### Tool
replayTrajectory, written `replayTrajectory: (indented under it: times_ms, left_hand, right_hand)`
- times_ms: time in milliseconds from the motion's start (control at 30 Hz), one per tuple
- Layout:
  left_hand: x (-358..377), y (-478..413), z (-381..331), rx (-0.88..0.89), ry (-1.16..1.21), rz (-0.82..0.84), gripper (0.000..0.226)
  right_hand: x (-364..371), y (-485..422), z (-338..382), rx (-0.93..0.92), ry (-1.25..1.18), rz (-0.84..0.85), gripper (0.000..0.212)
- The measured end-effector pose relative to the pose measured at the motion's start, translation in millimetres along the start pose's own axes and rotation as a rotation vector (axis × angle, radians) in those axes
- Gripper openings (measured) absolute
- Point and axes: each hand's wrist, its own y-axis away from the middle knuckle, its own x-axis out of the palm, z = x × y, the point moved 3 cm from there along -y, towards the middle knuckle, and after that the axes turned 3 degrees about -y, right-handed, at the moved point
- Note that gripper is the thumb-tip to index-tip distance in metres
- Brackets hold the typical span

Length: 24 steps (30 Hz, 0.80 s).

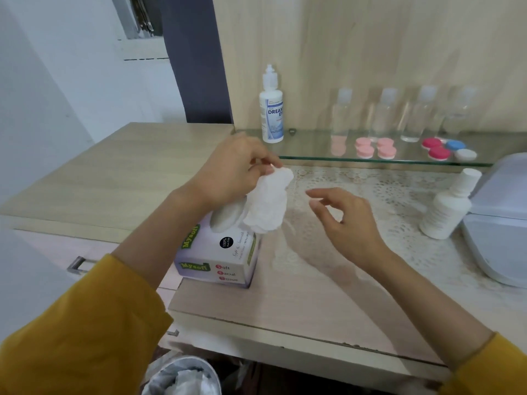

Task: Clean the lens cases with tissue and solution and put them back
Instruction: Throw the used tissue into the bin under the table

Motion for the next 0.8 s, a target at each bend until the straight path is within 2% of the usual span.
replayTrajectory:
  times_ms: [67, 167, 200, 267, 400, 533, 600, 700, 800]
  left_hand:
    - [9, -2, -17, 0.050, 0.023, 0.028, 0.016]
    - [24, -2, -39, 0.121, 0.074, 0.050, 0.016]
    - [29, -2, -45, 0.138, 0.099, 0.050, 0.016]
    - [40, -1, -53, 0.148, 0.152, 0.054, 0.017]
    - [64, 7, -64, 0.093, 0.303, 0.102, 0.016]
    - [90, 18, -72, -0.014, 0.398, 0.208, 0.018]
    - [100, 21, -74, -0.087, 0.464, 0.176, 0.007]
    - [110, 23, -76, -0.204, 0.540, 0.108, 0.017]
    - [117, 24, -80, -0.270, 0.675, 0.124, 0.020]
  right_hand:
    - [-13, -2, 6, 0.014, -0.092, -0.037, 0.033]
    - [-27, 1, 8, 0.032, -0.088, 0.013, 0.047]
    - [-30, 3, 6, 0.024, -0.049, 0.029, 0.045]
    - [-36, 8, 0, 0.008, 0.029, 0.024, 0.027]
    - [-52, 22, -15, 0.042, -0.018, -0.009, 0.006]
    - [-69, 33, -27, 0.091, -0.105, -0.021, 0.011]
    - [-75, 39, -29, 0.064, -0.136, -0.014, 0.014]
    - [-78, 49, -33, 0.022, -0.181, 0.017, 0.017]
    - [-78, 58, -36, 0.095, -0.197, 0.095, 0.014]
